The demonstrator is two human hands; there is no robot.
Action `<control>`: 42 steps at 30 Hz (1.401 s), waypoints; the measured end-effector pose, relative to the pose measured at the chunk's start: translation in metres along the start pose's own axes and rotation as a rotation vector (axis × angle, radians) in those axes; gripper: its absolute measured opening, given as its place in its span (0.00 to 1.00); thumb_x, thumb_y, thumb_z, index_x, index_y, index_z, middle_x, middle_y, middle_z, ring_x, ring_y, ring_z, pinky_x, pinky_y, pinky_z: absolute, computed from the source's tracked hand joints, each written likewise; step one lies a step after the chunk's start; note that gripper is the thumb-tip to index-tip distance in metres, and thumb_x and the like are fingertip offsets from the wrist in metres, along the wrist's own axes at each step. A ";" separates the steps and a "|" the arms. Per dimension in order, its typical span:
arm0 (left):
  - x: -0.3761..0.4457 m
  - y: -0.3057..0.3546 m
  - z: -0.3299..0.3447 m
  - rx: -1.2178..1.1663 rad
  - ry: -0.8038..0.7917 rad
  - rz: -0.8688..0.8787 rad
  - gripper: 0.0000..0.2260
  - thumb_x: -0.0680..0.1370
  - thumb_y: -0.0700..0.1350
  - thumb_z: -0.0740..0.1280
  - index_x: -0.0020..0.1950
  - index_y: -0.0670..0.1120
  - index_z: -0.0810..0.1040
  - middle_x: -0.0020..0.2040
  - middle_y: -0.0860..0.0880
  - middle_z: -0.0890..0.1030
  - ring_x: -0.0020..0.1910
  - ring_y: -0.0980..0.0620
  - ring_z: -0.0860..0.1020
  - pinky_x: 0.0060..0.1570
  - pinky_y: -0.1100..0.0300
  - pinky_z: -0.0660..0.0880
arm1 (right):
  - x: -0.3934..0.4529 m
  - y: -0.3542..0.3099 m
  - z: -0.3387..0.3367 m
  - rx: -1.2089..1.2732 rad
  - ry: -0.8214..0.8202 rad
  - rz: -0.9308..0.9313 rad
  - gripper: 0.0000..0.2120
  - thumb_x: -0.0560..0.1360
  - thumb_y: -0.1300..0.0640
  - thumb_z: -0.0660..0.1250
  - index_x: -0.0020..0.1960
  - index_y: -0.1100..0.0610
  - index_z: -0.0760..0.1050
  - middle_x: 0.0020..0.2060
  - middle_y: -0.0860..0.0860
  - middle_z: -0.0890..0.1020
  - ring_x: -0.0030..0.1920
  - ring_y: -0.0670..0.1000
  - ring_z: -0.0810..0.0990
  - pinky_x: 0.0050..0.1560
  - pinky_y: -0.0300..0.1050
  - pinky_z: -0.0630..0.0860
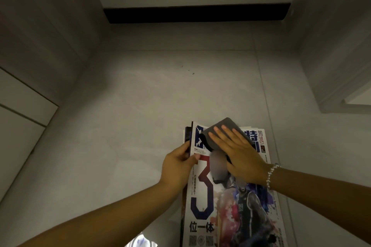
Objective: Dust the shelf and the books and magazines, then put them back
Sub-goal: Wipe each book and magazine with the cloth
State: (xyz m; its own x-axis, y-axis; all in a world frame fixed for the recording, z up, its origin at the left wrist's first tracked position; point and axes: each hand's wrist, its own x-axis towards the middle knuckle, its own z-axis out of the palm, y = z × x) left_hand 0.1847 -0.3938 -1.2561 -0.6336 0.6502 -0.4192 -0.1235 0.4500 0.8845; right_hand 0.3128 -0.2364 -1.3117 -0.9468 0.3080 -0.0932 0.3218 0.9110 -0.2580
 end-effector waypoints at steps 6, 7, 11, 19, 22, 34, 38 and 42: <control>0.019 0.008 0.000 -0.336 0.030 -0.312 0.14 0.79 0.36 0.64 0.61 0.49 0.78 0.46 0.43 0.85 0.41 0.44 0.83 0.41 0.53 0.81 | 0.014 0.002 -0.017 0.083 -0.007 0.091 0.34 0.73 0.55 0.49 0.72 0.48 0.34 0.71 0.41 0.38 0.74 0.46 0.34 0.67 0.37 0.25; 0.025 0.010 0.003 -0.339 0.061 -0.315 0.13 0.79 0.36 0.64 0.61 0.48 0.79 0.46 0.43 0.85 0.40 0.45 0.83 0.40 0.53 0.81 | 0.018 0.002 -0.020 0.095 -0.007 0.112 0.35 0.74 0.58 0.52 0.72 0.48 0.33 0.71 0.42 0.38 0.74 0.46 0.35 0.68 0.39 0.26; 0.035 0.012 0.014 -0.381 0.166 -0.329 0.13 0.79 0.37 0.63 0.61 0.48 0.79 0.46 0.44 0.85 0.40 0.46 0.83 0.38 0.56 0.81 | 0.021 -0.010 -0.030 0.141 -0.054 0.147 0.39 0.76 0.63 0.58 0.70 0.45 0.32 0.69 0.40 0.36 0.74 0.46 0.34 0.71 0.43 0.29; 0.044 0.009 0.002 -0.405 0.065 -0.323 0.10 0.81 0.41 0.61 0.59 0.45 0.79 0.48 0.43 0.85 0.45 0.43 0.84 0.44 0.51 0.81 | 0.002 0.013 -0.017 0.071 -0.027 0.133 0.35 0.70 0.31 0.25 0.73 0.42 0.41 0.74 0.44 0.44 0.76 0.51 0.39 0.72 0.47 0.33; 0.048 0.008 -0.011 -0.265 -0.154 -0.347 0.11 0.81 0.42 0.60 0.60 0.41 0.77 0.50 0.44 0.84 0.48 0.45 0.84 0.47 0.51 0.81 | 0.021 0.027 -0.021 0.006 -0.022 0.277 0.36 0.69 0.31 0.26 0.74 0.43 0.39 0.77 0.48 0.46 0.76 0.51 0.41 0.71 0.47 0.34; 0.050 0.001 -0.016 -0.228 -0.210 -0.263 0.11 0.82 0.41 0.59 0.58 0.40 0.78 0.49 0.42 0.84 0.46 0.46 0.84 0.42 0.57 0.81 | 0.056 -0.020 -0.026 0.078 -0.144 0.023 0.23 0.81 0.41 0.40 0.75 0.38 0.43 0.76 0.43 0.43 0.76 0.47 0.38 0.72 0.47 0.31; 0.050 0.001 -0.015 -0.231 -0.187 -0.281 0.10 0.81 0.41 0.60 0.57 0.43 0.79 0.49 0.45 0.85 0.47 0.46 0.84 0.45 0.55 0.81 | 0.059 0.016 -0.031 0.045 -0.131 0.246 0.24 0.81 0.41 0.40 0.76 0.41 0.45 0.77 0.47 0.48 0.77 0.51 0.42 0.73 0.51 0.36; 0.052 0.000 -0.015 -0.250 -0.194 -0.299 0.10 0.81 0.41 0.61 0.57 0.44 0.79 0.50 0.45 0.85 0.47 0.46 0.84 0.43 0.55 0.82 | 0.063 0.014 -0.030 0.070 -0.136 0.457 0.24 0.81 0.42 0.42 0.76 0.42 0.44 0.77 0.49 0.46 0.76 0.53 0.41 0.73 0.53 0.36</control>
State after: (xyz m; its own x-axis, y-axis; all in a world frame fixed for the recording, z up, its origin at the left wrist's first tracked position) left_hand 0.1401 -0.3693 -1.2743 -0.3896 0.6275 -0.6741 -0.4764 0.4891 0.7306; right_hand 0.2580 -0.1959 -1.2926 -0.7003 0.6300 -0.3357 0.7090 0.6684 -0.2246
